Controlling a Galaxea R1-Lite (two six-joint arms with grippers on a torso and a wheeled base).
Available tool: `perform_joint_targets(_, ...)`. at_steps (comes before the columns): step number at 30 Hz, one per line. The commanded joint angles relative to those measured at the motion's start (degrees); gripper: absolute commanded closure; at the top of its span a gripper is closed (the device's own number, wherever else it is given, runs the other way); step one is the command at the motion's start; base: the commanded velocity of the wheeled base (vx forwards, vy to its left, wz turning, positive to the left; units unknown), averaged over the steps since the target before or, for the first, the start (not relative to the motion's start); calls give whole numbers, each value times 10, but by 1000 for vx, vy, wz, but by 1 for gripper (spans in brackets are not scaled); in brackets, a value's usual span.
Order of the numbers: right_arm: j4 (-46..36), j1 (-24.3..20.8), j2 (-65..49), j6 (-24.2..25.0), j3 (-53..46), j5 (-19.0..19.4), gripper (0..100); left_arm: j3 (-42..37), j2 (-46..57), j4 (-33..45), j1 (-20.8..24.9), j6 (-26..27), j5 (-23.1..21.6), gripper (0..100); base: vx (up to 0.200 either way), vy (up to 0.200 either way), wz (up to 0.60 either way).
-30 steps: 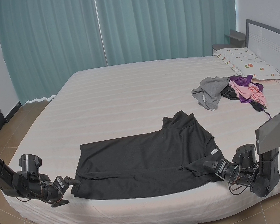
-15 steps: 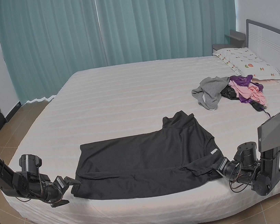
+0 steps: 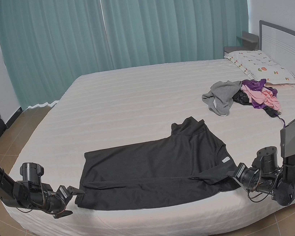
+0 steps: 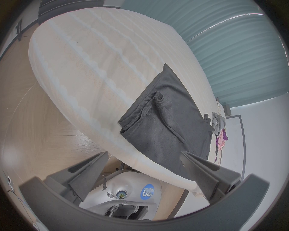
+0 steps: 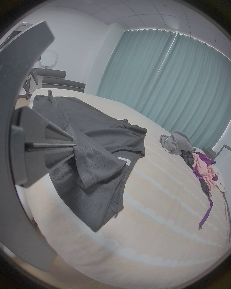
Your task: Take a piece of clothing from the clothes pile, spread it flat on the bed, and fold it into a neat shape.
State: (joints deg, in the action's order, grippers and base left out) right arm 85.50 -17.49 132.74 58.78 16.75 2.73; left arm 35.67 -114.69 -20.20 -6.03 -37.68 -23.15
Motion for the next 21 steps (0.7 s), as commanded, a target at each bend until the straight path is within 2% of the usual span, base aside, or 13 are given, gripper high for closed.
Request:
perform_joint_targets(1,0,-1,-24,-1,-8,0,100,0,0,0,0,0,0,0,0,0,0)
perform_joint_targets(13,1,-11,-52,-1,-67,0,100,1,-2,0,0,0,2,0,0,0,0)
perform_joint_targets(21,-20,-13,-100,-2,-73,2,100,1,-2,0,0,0,2,0,0,0,0)
